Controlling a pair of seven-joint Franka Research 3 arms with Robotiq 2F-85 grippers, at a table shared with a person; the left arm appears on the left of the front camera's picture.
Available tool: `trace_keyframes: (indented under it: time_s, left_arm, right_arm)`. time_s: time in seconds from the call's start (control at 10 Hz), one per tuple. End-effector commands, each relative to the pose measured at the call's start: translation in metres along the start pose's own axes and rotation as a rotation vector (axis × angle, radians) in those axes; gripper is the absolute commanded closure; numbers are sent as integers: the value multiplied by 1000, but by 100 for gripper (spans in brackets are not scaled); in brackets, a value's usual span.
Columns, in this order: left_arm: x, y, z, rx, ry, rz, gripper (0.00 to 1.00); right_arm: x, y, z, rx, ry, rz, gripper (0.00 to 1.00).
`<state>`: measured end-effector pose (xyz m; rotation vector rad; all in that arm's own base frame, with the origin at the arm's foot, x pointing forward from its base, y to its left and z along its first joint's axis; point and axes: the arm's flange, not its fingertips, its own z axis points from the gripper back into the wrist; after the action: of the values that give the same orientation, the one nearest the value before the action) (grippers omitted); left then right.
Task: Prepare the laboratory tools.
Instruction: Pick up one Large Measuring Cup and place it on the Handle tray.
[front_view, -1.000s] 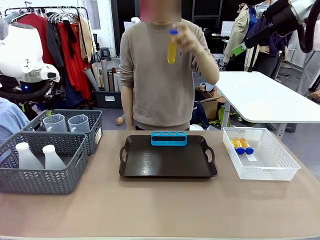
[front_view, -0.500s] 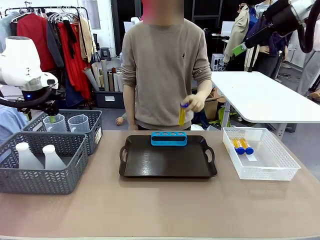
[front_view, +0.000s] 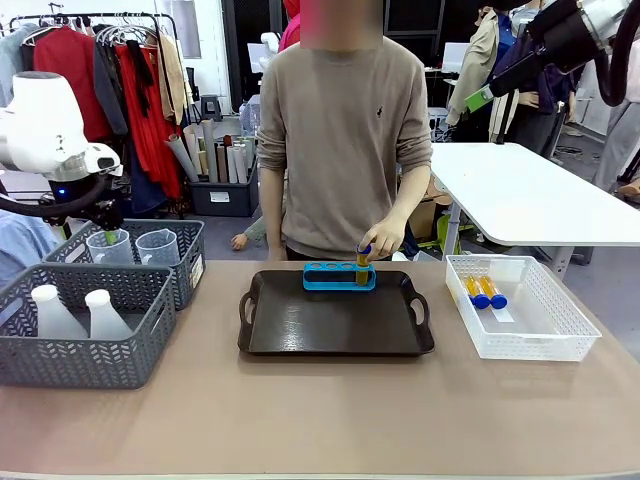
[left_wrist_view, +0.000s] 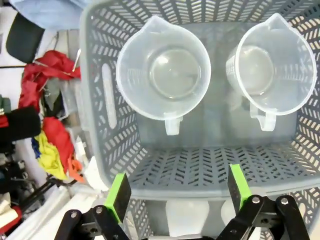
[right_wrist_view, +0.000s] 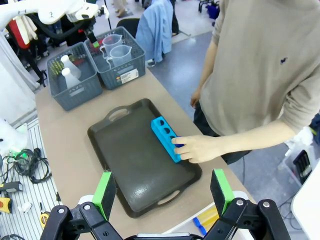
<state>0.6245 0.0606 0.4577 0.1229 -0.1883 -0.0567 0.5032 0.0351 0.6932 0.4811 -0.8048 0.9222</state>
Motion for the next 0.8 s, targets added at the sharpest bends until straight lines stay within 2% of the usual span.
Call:
trace_keyframes:
  time_s: [0.0, 0.7]
  left_arm:
    - [11, 10, -22, -47, -11, -43, 0]
    - [20, 28, -76, -60, -11, -30, 0]
  right_arm:
    - [1, 2, 0, 1, -8, 2, 0]
    - [1, 2, 0, 1, -8, 2, 0]
